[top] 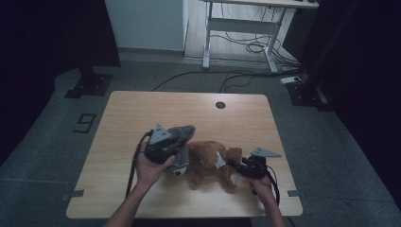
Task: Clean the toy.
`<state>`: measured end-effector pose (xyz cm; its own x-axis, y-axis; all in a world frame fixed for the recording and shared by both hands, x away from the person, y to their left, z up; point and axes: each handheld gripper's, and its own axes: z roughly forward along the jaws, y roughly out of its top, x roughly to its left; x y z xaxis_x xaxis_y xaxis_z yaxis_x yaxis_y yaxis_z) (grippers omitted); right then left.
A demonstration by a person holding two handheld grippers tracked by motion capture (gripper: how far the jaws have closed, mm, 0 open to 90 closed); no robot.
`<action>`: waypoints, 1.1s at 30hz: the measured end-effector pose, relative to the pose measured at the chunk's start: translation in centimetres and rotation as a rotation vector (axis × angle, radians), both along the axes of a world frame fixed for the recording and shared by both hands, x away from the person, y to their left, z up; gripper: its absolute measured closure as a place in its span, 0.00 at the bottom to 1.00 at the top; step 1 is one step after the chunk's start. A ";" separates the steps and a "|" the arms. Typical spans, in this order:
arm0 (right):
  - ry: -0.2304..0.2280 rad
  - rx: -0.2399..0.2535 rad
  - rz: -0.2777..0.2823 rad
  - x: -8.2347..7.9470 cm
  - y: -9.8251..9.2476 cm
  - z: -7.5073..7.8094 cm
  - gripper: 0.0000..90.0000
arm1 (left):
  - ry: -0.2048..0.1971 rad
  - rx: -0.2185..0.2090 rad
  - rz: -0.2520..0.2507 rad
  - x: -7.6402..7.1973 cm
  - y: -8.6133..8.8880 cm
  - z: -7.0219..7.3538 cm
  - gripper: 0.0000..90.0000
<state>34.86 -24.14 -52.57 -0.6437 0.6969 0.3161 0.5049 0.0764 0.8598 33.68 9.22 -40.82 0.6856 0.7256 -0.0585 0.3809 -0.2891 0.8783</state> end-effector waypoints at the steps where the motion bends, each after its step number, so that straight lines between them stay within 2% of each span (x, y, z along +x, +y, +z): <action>1: 0.000 0.000 0.000 0.0 0.0 0.0 0.70 | 0.000 0.000 0.000 0.0 0.0 0.0 0.88; 2: -0.003 0.004 -0.003 0.0 0.0 0.0 0.70 | 0.027 0.030 -0.016 0.6 -1.3 -1.0 0.88; 3: -0.003 0.004 -0.002 -0.1 0.0 0.0 0.70 | 0.041 0.050 -0.015 0.9 -1.7 -1.6 0.88; 4: -0.003 0.004 -0.002 -0.1 0.0 0.0 0.70 | 0.041 0.050 -0.015 0.9 -1.7 -1.6 0.88; 5: -0.001 0.006 0.003 -0.1 -0.1 0.0 0.70 | 0.059 0.094 -0.002 1.4 -2.0 -3.1 0.88; 6: 0.000 0.009 0.003 -0.1 -0.1 -0.1 0.70 | 0.070 0.099 0.007 1.7 -1.7 -3.8 0.88; 10: 0.001 0.025 0.015 0.0 0.0 -0.1 0.70 | 0.087 0.073 0.029 2.0 -0.4 -5.2 0.88; 11: 0.000 0.024 0.019 -0.1 0.2 0.0 0.70 | 0.095 0.051 0.023 1.8 0.3 -5.1 0.88; 13: -0.002 0.018 0.019 -0.1 0.2 0.0 0.70 | 0.081 0.062 0.026 1.5 0.6 -4.7 0.88; 16: 0.004 0.023 0.020 -0.1 0.1 0.0 0.70 | 0.076 0.056 0.032 1.3 1.1 -4.4 0.88; 17: 0.003 0.024 0.020 -0.1 0.1 -0.1 0.70 | 0.071 0.043 0.044 1.2 2.0 -4.2 0.88; 18: 0.003 0.024 0.020 -0.1 0.1 -0.1 0.70 | 0.071 0.043 0.044 1.2 2.0 -4.2 0.88; 19: 0.005 0.024 0.021 -0.1 0.0 -0.1 0.70 | 0.075 0.022 0.059 1.2 3.1 -4.2 0.88; 21: 0.005 0.029 0.020 0.0 0.0 -0.1 0.70 | 0.078 0.010 0.065 1.2 3.7 -4.3 0.88; 25: 0.007 0.032 0.023 0.0 0.1 -0.1 0.70 | 0.083 -0.030 0.097 0.9 5.9 -5.0 0.88; 29: 0.007 0.030 0.022 -0.1 0.1 -0.1 0.70 | 0.066 -0.041 0.125 0.5 7.0 -5.4 0.88; 33: 0.008 0.031 0.020 -0.1 0.1 -0.1 0.70 | 0.074 -0.050 0.158 0.4 8.1 -5.9 0.89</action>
